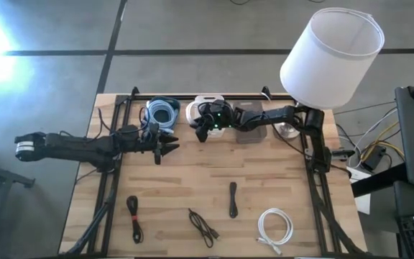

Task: Pick & Place USB Port
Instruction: Put the top white HDMI cable into the white bin, then put the white HDMI cable into the white bin

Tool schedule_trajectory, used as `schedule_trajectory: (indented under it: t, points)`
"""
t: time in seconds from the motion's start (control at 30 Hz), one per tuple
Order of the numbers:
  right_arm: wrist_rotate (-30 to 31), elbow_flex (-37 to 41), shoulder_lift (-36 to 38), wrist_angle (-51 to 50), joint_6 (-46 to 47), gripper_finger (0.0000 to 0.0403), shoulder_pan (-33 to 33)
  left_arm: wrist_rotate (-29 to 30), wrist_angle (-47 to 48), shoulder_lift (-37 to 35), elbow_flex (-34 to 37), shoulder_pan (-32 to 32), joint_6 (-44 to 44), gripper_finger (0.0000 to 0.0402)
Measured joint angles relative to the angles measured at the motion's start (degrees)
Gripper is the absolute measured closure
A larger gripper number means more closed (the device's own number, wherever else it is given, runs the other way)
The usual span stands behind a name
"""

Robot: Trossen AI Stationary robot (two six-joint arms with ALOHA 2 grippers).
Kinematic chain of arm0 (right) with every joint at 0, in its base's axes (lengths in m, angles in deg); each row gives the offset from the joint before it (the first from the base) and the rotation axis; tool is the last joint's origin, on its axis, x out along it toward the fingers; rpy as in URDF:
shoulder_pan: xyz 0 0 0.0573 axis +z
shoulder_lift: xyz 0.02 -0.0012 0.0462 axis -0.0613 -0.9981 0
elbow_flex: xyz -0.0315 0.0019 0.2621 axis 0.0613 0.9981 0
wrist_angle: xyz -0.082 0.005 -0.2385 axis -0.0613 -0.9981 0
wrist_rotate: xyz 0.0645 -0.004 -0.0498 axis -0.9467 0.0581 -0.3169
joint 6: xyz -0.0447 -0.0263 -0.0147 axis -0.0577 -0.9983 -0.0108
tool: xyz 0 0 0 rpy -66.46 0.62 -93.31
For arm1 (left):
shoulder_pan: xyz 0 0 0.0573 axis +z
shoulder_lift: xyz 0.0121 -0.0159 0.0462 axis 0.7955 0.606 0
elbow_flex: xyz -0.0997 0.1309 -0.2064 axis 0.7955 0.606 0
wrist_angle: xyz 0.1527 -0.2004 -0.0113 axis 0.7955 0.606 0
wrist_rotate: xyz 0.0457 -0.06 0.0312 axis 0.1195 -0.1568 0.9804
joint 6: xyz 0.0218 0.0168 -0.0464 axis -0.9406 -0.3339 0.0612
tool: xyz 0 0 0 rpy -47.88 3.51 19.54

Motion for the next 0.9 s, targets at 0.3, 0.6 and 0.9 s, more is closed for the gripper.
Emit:
schedule_trajectory:
  t: [0.3,0.6,0.9]
  points:
    - [8.3,0.0,0.4,-0.1,-9.6,0.0235,4.7,0.0,0.0,0.0,0.0,0.0,1.1,0.0227]
    - [13.9,0.0,6.6,-11.8,-10.5,0.0207,7.3,0.0,0.2,0.0,0.0,0.0,2.2,0.0227]
    - [13.9,0.0,15.3,-29.9,-4.7,0.0215,14.9,0.0,0.5,0.0,0.0,0.0,2.2,0.0227]
